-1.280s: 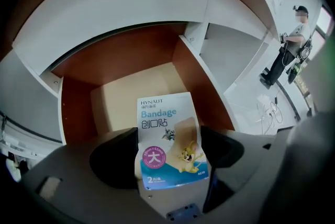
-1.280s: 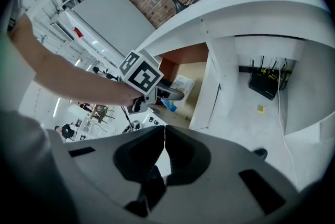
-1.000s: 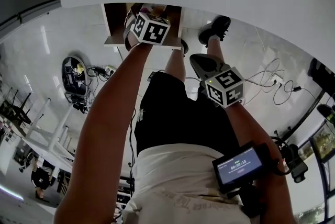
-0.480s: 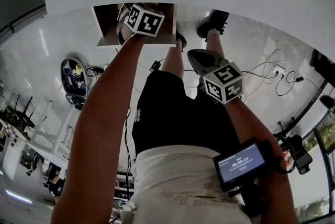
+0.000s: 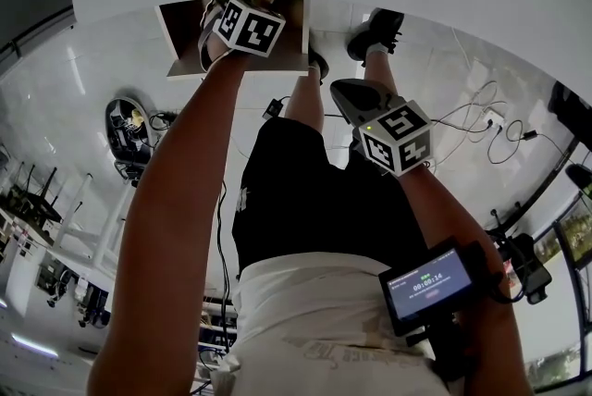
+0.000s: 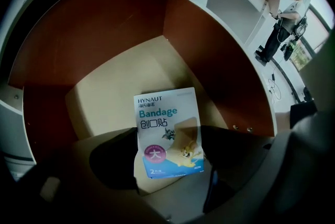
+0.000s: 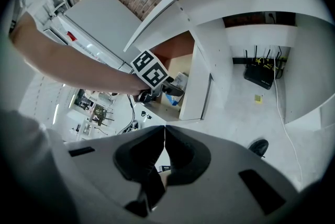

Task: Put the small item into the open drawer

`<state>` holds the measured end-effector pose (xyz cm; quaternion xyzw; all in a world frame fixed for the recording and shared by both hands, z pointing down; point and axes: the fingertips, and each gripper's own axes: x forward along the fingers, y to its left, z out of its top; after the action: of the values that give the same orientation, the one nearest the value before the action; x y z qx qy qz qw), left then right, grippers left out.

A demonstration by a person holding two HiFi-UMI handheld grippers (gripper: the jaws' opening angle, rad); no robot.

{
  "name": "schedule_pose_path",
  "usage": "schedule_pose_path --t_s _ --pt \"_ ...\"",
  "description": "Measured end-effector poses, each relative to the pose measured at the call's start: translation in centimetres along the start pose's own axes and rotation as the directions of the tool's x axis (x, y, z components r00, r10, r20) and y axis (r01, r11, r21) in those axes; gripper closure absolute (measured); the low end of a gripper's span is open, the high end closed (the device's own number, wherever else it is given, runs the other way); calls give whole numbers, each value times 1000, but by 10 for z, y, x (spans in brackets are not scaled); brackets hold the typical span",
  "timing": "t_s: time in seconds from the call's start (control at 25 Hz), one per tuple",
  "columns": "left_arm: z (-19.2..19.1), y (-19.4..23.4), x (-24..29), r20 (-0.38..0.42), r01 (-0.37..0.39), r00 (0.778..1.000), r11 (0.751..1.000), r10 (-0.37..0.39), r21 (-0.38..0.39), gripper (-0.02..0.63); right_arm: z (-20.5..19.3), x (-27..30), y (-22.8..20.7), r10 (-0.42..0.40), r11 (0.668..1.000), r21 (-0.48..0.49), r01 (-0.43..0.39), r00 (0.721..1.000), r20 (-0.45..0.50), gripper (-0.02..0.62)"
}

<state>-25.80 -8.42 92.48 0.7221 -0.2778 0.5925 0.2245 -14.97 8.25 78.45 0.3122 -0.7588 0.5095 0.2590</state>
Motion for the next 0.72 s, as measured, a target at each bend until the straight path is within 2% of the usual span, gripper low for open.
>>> schedule_pose_path --t_s 0.44,0.72 --pt "-4 -3 -6 5 13 1000 1000 -13 20 227 4 5 -3 2 1000 -7 -2 1000 -2 589" --pt "-3 -11 -35 38 -1 999 1000 0 16 229 17 0 -2 12 1000 -26 -12 1000 7 589"
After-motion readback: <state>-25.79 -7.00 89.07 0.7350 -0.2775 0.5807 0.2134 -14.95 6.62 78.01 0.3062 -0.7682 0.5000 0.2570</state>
